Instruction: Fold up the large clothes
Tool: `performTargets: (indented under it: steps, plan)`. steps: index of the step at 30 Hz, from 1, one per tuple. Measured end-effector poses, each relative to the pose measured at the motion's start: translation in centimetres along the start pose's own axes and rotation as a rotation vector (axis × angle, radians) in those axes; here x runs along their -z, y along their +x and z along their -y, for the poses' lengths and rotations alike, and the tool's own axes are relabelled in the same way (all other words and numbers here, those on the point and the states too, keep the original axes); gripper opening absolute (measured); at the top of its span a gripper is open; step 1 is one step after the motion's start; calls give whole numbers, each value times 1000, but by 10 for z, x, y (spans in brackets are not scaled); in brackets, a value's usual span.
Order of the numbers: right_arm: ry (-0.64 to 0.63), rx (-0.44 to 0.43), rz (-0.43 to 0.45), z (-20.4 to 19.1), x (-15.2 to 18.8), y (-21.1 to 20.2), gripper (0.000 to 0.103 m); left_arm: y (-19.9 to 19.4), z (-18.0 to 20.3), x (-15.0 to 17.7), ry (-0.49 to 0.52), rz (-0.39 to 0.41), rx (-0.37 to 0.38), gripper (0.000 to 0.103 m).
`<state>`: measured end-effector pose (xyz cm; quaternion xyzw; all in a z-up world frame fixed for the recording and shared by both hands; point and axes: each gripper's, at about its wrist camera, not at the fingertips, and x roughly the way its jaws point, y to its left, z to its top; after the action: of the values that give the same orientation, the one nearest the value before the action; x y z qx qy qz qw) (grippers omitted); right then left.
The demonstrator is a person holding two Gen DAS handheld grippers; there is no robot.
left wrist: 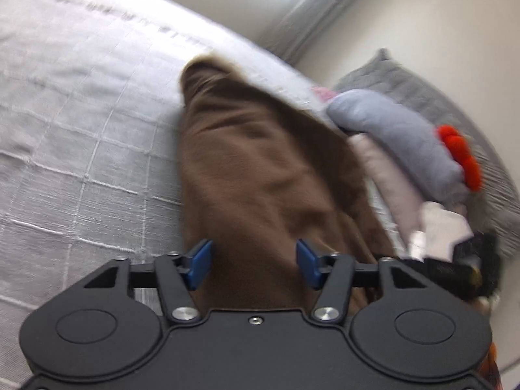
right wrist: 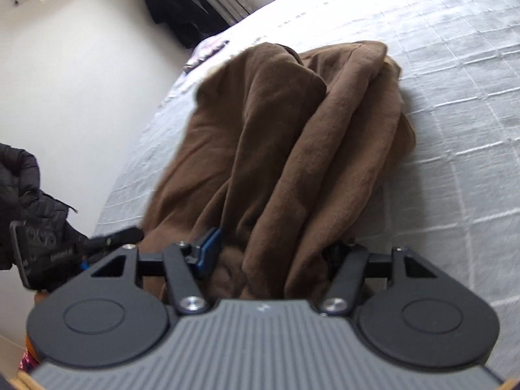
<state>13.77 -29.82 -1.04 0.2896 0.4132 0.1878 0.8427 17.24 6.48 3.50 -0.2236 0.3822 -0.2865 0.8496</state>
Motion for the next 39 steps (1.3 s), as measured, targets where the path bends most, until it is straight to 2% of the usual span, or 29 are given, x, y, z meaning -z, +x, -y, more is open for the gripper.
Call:
performTargets:
  steps: [2,5,7,10,11,14,16,19,22,23,25,26,27,28,29,30,31,33,34,35,37,38,39]
  plan:
    - [-5,-6,11,-9,2,-4,59,-14,6,2,24,-6,59,53]
    - [24,25,21,-8,-3,-9,59,-23,18,3,108,15,23,56]
    - [55,48,37,-4,-9,-16,58,-27,20,5,125,27,-5,58]
    - [99,72,77,2,-13,-33,60,-29,10,6,110,35,-34,76]
    - [107,81,88,4,-12,-40,61,-29,6,7,110,39,-48,76]
    - [109,77,142,13,-4,-61,78,-27,-7,10,115,42,-95,76]
    - [105,57,168,13,0,-75,79,-22,-11,11,119,45,-109,76]
    - [114,-28,125,13,1,-80,83,-12,-13,14,125,51,-101,74]
    - [141,-91,46,11,1,-64,84,-1,-10,15,132,60,-96,74]
    - [154,-104,12,10,1,-55,84,1,-8,16,135,63,-93,74]
    - [164,-79,-53,6,2,-31,84,6,-5,18,140,69,-88,73]
    - [158,-64,-77,2,3,-19,83,7,-2,19,144,73,-86,73]
    - [159,-58,-90,-1,1,-4,74,8,0,19,149,77,-86,73]
    - [165,-49,-84,-4,0,7,58,8,2,19,156,83,-93,73]
    - [160,-56,-75,-8,-3,15,37,8,4,18,166,94,-105,73]
    - [152,-31,-62,-15,-7,18,23,7,7,15,181,109,-117,73]
    - [128,-18,-36,-23,-12,13,20,4,11,11,204,132,-125,69]
    - [83,-66,61,-34,-24,-14,16,-1,19,3,245,185,-136,64]
    - [75,-93,95,-35,-29,-31,16,0,23,-2,266,195,-131,53]
    - [53,-86,122,-34,-32,-44,16,3,27,-6,281,196,-126,46]
    - [46,-42,127,-18,-35,-56,17,16,33,-10,302,169,-99,44]
    - [58,-15,104,-4,-33,-55,23,28,34,-8,310,135,-78,44]
    - [73,19,68,9,-30,-52,34,42,35,-4,322,90,-66,44]
